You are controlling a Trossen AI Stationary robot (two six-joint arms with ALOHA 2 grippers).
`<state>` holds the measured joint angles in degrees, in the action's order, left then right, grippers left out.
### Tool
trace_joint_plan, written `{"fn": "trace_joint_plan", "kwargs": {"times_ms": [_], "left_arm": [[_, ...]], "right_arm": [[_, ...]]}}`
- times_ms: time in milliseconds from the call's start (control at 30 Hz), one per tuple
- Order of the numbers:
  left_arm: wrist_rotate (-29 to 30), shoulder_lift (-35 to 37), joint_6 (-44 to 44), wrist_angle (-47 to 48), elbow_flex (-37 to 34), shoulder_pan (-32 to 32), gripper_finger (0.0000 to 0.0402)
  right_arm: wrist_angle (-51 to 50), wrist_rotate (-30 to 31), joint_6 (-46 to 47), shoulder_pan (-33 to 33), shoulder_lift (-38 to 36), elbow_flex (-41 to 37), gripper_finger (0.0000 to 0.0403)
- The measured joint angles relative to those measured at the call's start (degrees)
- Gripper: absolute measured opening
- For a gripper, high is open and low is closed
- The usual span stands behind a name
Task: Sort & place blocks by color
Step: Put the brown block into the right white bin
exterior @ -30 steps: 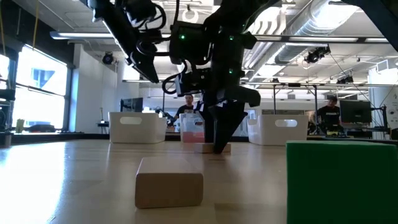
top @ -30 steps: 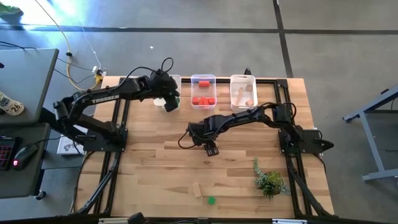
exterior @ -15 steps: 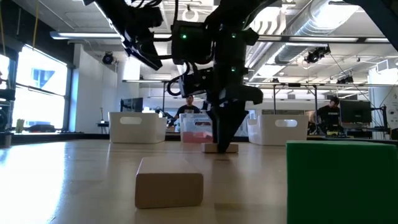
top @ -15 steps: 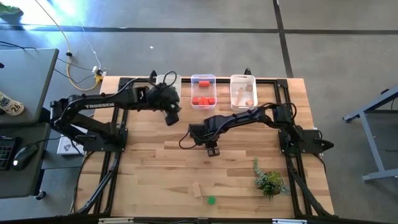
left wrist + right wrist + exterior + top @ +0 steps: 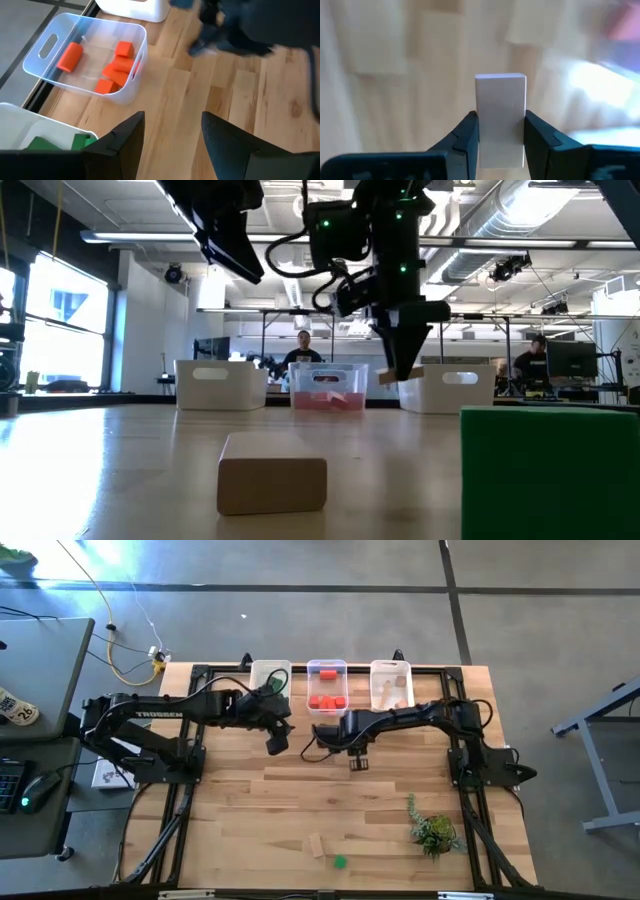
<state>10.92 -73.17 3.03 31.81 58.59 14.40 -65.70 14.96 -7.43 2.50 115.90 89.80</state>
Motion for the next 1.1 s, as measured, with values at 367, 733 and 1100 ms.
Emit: {"fn": "trace_joint_plan", "kwargs": {"times_ms": [367,733,1100], "left_arm": [[-0.04,-0.02,1.73,-0.41,0.00,-2.78,0.0182],[-0.15,-0.04,6.98,-1.27,0.00,-7.71,0.0182],[-0.19,-0.66,10.78,-4.55,-0.02,-11.22,0.0182]], "right_arm": [[-6.28,7.37,1.63,8.87,-8.67,0.00,0.0091],[-4.63,3.01,8.42,25.21,-12.18,0.01,0.0091],[-3.30,-4.05,11.64,37.09,-12.16,-5.69,0.0091]]}}
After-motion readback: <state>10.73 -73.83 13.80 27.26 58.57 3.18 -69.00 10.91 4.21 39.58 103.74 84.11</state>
